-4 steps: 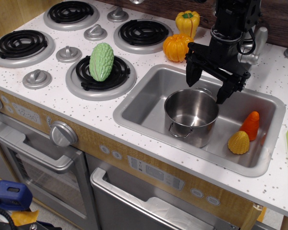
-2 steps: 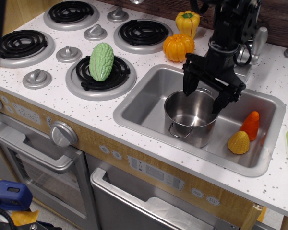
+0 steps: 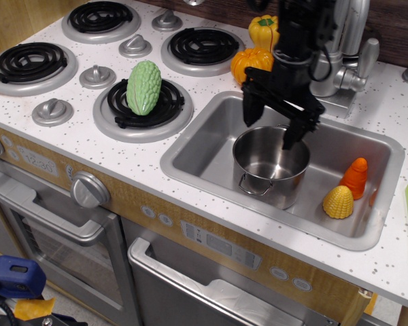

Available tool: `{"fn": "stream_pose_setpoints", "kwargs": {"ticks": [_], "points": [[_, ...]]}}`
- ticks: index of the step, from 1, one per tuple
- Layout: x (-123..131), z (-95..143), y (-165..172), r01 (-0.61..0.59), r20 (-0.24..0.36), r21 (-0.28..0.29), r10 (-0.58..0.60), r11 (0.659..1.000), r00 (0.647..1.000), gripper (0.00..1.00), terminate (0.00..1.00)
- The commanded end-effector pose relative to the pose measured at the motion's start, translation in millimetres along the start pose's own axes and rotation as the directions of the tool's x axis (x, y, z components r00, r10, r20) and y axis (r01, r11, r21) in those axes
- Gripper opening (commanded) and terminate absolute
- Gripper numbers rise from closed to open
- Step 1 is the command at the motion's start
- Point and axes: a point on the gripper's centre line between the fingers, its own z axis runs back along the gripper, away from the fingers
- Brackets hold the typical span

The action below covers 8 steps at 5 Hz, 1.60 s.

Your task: Pick up pot from sink

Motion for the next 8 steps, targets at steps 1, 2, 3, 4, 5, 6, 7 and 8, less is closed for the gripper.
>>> {"fn": "stream_pose_setpoints", "kwargs": {"ticks": [1, 2, 3, 4, 5, 6, 7, 8], "points": [[1.4, 22.8, 15.8, 0.012, 0.089, -0.003, -0.012, 1.000, 0.996, 1.00, 0.00], [-2.0, 13.5, 21.2, 0.033, 0.135, -0.016, -0.030, 0.999, 0.990, 1.00, 0.00], [0.0, 7.7, 26.0, 0.050, 0.148, -0.029, -0.045, 0.998, 0.988, 1.00, 0.00], [0.2, -0.9, 30.6, 0.060, 0.164, -0.032, -0.054, 0.998, 0.985, 1.00, 0.00], [0.0, -4.9, 31.9, 0.069, 0.172, -0.029, -0.063, 0.997, 0.983, 1.00, 0.00], [0.4, -14.3, 33.9, 0.082, 0.195, -0.025, -0.075, 0.996, 0.978, 1.00, 0.00], [1.5, -20.5, 34.2, 0.094, 0.190, -0.058, -0.082, 0.994, 0.978, 1.00, 0.00], [1.4, -25.2, 33.7, 0.100, 0.185, -0.082, -0.083, 0.992, 0.979, 1.00, 0.00]]}}
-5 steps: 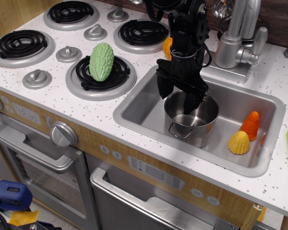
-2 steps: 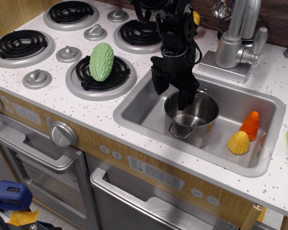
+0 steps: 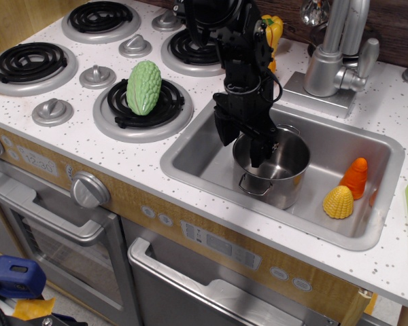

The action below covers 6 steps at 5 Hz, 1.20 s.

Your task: Pick up pot from sink

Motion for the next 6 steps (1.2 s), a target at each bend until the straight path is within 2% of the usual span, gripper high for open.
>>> {"fn": "stream_pose_setpoints", "kwargs": {"ticks": [1, 2, 4, 5, 6], "points": [[11.9, 10.4, 7.0, 0.003, 0.033, -0.026, -0.002, 1.000, 0.999, 1.00, 0.00], [12.5, 11.3, 5.8, -0.017, 0.026, -0.006, 0.017, 1.000, 1.000, 0.00, 0.00], [12.5, 12.2, 4.3, -0.031, 0.023, -0.009, 0.031, 0.999, 0.999, 0.00, 0.00], [12.6, 14.4, 1.6, -0.025, 0.044, 0.018, 0.025, 1.000, 0.999, 0.00, 0.00], [16.3, 24.1, -0.6, -0.022, 0.035, 0.051, 0.020, 0.998, 0.999, 0.00, 0.00]]}}
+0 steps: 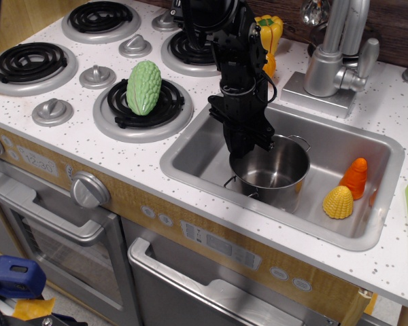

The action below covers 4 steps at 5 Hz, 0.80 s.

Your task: Pick up pot from sink

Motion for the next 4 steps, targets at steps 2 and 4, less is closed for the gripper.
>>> {"fn": "stream_pose_setpoints", "kwargs": {"ticks": [2, 4], "points": [[32.8, 62.6, 4.8, 0.065, 0.058, 0.102, -0.071, 0.993, 0.996, 0.00, 0.00], [47.0, 82.3, 16.8, 0.072, 0.018, 0.038, -0.073, 0.997, 0.997, 0.00, 0.00]]}}
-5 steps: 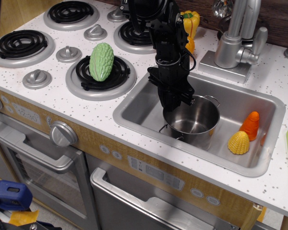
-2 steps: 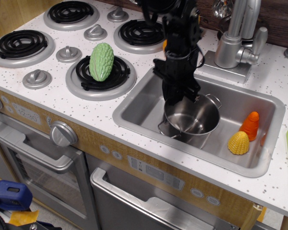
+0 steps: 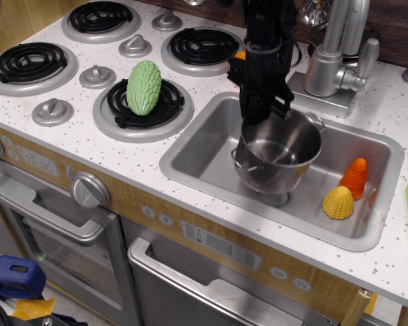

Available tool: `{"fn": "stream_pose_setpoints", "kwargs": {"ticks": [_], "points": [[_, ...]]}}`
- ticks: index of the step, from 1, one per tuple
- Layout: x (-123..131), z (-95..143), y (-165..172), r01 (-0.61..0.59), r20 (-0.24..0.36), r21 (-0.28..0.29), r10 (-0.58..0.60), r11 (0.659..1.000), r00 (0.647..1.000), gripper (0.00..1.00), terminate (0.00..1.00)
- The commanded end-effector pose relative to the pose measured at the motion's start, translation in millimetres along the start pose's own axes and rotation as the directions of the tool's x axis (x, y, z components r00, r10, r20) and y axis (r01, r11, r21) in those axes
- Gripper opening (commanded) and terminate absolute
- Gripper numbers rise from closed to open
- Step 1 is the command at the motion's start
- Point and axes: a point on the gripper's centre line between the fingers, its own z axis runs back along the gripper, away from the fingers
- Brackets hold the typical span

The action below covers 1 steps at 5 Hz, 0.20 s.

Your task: Pick up pot from sink

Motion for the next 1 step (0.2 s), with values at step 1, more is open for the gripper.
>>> {"fn": "stream_pose_setpoints", "kwargs": {"ticks": [1], "points": [[21.4, 47.0, 13.7, -0.023, 0.050, 0.027, 0.022, 0.999, 0.999, 0.00, 1.00]]}}
